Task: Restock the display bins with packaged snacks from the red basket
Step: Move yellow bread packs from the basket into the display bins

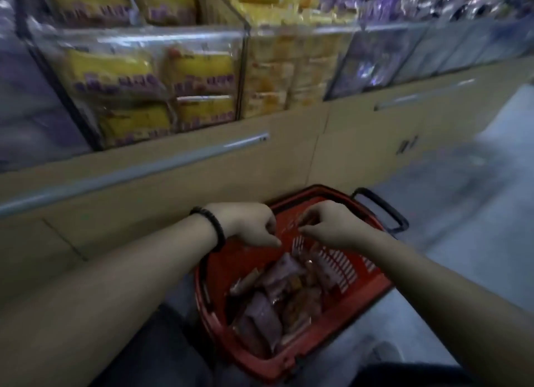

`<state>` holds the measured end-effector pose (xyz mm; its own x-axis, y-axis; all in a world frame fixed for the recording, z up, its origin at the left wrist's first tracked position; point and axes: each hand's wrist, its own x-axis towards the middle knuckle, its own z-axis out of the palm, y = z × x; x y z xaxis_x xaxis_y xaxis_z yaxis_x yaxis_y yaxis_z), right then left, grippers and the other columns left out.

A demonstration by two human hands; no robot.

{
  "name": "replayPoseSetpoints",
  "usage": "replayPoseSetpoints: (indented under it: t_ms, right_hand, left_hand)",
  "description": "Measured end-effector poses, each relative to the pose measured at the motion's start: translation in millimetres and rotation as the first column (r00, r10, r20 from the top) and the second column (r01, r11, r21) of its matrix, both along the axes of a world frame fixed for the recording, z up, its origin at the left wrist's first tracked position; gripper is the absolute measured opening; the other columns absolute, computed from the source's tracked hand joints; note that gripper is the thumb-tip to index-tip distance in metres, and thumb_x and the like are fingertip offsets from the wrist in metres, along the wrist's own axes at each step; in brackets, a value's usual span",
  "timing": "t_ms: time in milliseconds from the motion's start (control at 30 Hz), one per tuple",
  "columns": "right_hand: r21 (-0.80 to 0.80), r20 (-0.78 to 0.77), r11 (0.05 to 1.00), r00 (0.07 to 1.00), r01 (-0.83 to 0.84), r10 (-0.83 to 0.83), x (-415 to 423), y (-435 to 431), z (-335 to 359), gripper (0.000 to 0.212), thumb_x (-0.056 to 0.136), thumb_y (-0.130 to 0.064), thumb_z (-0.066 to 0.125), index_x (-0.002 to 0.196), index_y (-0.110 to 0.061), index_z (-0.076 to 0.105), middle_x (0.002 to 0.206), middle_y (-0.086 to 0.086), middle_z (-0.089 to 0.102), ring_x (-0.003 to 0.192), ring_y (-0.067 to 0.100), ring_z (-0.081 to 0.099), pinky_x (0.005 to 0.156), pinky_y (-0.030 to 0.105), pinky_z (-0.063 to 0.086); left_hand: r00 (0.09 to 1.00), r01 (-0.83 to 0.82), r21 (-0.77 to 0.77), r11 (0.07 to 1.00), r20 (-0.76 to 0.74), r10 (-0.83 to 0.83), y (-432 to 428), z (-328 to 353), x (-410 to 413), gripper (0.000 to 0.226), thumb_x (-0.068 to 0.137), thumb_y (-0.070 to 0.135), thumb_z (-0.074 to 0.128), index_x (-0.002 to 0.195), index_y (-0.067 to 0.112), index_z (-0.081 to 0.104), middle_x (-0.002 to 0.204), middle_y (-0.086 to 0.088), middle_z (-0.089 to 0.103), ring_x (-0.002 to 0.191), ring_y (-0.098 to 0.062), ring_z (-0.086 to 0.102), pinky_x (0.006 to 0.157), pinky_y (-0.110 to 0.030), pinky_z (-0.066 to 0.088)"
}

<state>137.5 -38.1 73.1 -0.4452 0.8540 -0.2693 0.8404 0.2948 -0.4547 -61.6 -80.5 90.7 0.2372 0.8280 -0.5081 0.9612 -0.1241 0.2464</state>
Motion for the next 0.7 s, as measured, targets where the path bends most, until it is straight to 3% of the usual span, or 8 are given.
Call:
replayPoseSetpoints:
  t_ms: [67, 200, 300, 367, 467, 533, 600, 700]
  right_hand:
    - [-0.087, 0.061, 0.996, 0.998, 0.019, -0.013, 7.5, 9.6, -39.3, 0.011, 0.092, -0.034, 0.074, 0.092, -0.024, 0.079, 0.087, -0.007, 0.076, 0.077, 0.010, 0.070, 0.060, 0.020, 0.049]
    - [-0.235, 0.147, 0.968, 0.987, 0.093, -0.060, 10.0, 27.5, -104.5, 0.017, 0.091, -0.031, 0.074, 0.097, -0.017, 0.079, 0.090, 0.001, 0.074, 0.076, 0.015, 0.065, 0.062, 0.025, 0.046]
    - [-0.381, 0.182, 0.894, 0.968, 0.234, -0.175, 2.2, 39.4, -152.3, 0.020, 0.093, -0.024, 0.074, 0.100, -0.005, 0.069, 0.088, 0.016, 0.071, 0.070, 0.027, 0.067, 0.057, 0.032, 0.052]
    - [-0.448, 0.217, 0.841, 0.949, 0.304, -0.228, -4.4, 42.3, -176.0, 0.023, 0.096, -0.023, 0.071, 0.112, -0.009, 0.061, 0.095, 0.021, 0.069, 0.075, 0.031, 0.067, 0.059, 0.038, 0.056]
    - [-0.361, 0.243, 0.898, 0.955, 0.250, -0.169, -18.3, 54.4, -211.6, 0.057, 0.094, -0.029, 0.073, 0.144, -0.016, 0.050, 0.136, 0.015, 0.057, 0.125, 0.036, 0.058, 0.088, 0.044, 0.057]
    - [-0.257, 0.388, 0.963, 0.921, 0.078, 0.029, -30.0, 59.0, -222.6, 0.059, 0.102, -0.043, 0.055, 0.154, -0.020, 0.041, 0.159, 0.014, 0.041, 0.148, 0.036, 0.037, 0.117, 0.047, 0.032]
    - [-0.220, 0.482, 0.974, 0.862, -0.052, 0.155, -41.8, 64.3, -230.8, 0.051, 0.106, -0.050, 0.036, 0.153, -0.031, 0.045, 0.161, 0.014, 0.039, 0.150, 0.036, 0.032, 0.124, 0.052, 0.015]
    - [-0.206, 0.527, 0.976, 0.832, -0.073, 0.173, -43.9, 69.8, -244.7, 0.047, 0.101, -0.053, 0.039, 0.144, -0.041, 0.054, 0.155, 0.012, 0.048, 0.146, 0.038, 0.040, 0.124, 0.055, 0.019]
  left_hand:
    - [1.000, -0.014, -0.068, 0.998, -0.006, 0.014, 10.9, -34.7, -2.2, 0.035, 0.099, 0.051, 0.065, 0.110, 0.018, 0.072, 0.095, -0.003, 0.078, 0.063, -0.012, 0.068, 0.081, -0.038, 0.061]
    - [0.997, -0.034, -0.168, 0.985, -0.071, 0.022, 32.3, -78.8, -10.8, 0.032, 0.095, 0.052, 0.068, 0.107, 0.023, 0.076, 0.102, -0.002, 0.079, 0.088, -0.024, 0.077, 0.086, -0.041, 0.063]
    - [0.998, -0.066, -0.171, 0.983, -0.026, 0.062, 44.3, -91.6, -7.9, 0.031, 0.096, 0.053, 0.066, 0.107, 0.026, 0.075, 0.090, 0.005, 0.076, 0.085, -0.022, 0.078, 0.087, -0.038, 0.062]
    - [0.997, -0.077, -0.161, 0.984, -0.008, 0.077, 47.7, -96.6, -4.1, 0.031, 0.097, 0.053, 0.065, 0.107, 0.026, 0.075, 0.086, 0.006, 0.076, 0.084, -0.021, 0.077, 0.086, -0.035, 0.061]
    - [0.996, -0.084, -0.176, 0.981, 0.006, 0.086, 53.7, -112.7, -4.4, 0.031, 0.094, 0.059, 0.064, 0.102, 0.031, 0.074, 0.099, 0.001, 0.080, 0.093, -0.019, 0.075, 0.091, -0.037, 0.060]
    - [0.996, -0.092, -0.202, 0.975, -0.017, 0.091, 54.9, -118.7, -7.4, 0.030, 0.094, 0.060, 0.063, 0.100, 0.032, 0.073, 0.101, 0.000, 0.080, 0.092, -0.018, 0.075, 0.091, -0.037, 0.060]
    - [0.995, -0.100, -0.215, 0.972, -0.022, 0.098, 56.3, -119.9, -8.9, 0.032, 0.094, 0.062, 0.063, 0.103, 0.033, 0.073, 0.106, 0.000, 0.079, 0.095, -0.019, 0.074, 0.093, -0.038, 0.060]
    - [0.994, -0.107, -0.204, 0.973, -0.010, 0.107, 57.4, -120.4, -6.9, 0.034, 0.095, 0.060, 0.063, 0.110, 0.031, 0.074, 0.111, 0.001, 0.077, 0.102, -0.021, 0.073, 0.096, -0.038, 0.059]
